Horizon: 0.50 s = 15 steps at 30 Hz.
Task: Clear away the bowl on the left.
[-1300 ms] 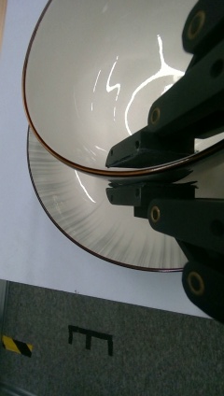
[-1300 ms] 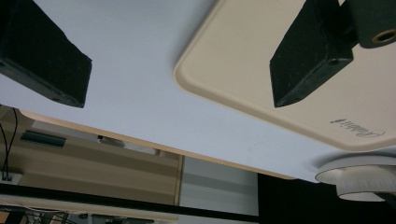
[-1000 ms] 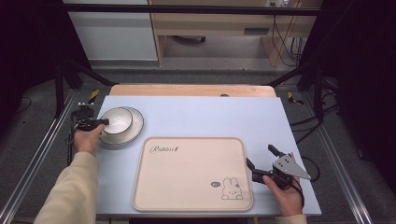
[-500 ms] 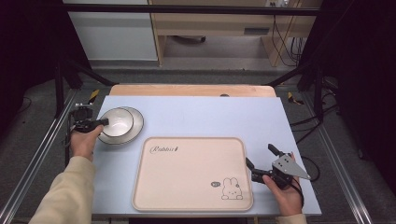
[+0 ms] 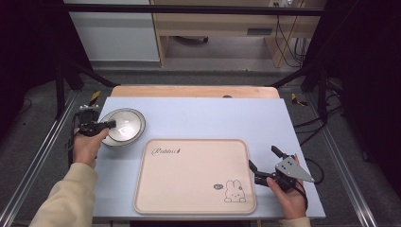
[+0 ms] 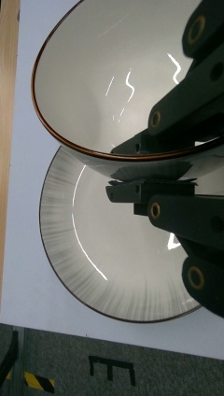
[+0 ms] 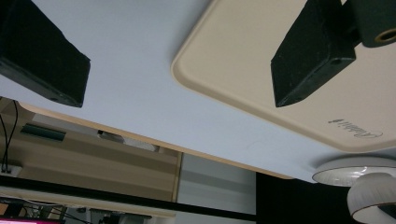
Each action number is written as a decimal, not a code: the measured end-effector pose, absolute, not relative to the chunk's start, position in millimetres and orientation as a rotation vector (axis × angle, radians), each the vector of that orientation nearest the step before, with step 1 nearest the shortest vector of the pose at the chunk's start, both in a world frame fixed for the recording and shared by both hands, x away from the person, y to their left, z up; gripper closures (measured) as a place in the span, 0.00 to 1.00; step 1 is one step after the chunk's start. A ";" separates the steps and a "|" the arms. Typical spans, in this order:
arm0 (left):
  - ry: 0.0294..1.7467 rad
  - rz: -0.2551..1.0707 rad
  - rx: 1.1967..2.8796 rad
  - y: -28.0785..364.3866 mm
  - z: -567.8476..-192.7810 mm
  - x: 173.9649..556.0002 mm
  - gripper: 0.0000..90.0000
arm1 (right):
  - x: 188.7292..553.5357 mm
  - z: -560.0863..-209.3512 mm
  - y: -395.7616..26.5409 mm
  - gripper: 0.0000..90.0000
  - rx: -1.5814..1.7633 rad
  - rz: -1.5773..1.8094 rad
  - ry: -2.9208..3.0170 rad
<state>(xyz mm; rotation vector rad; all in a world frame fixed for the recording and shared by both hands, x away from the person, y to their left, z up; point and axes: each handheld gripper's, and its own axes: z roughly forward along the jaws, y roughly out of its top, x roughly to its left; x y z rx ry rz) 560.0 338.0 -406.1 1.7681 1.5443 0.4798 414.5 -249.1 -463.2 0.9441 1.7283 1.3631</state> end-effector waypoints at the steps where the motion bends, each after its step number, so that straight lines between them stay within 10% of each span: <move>1: 1.539 0.480 1.774 336.4 -405.8 559.4 0.92 | 414.5 -463.3 -249.1 0.05 0.944 1.363 1.728; 15: 1.455 0.468 1.802 316.9 -400.0 552.3 0.92 | 414.2 -463.0 -249.5 0.05 0.931 1.359 1.725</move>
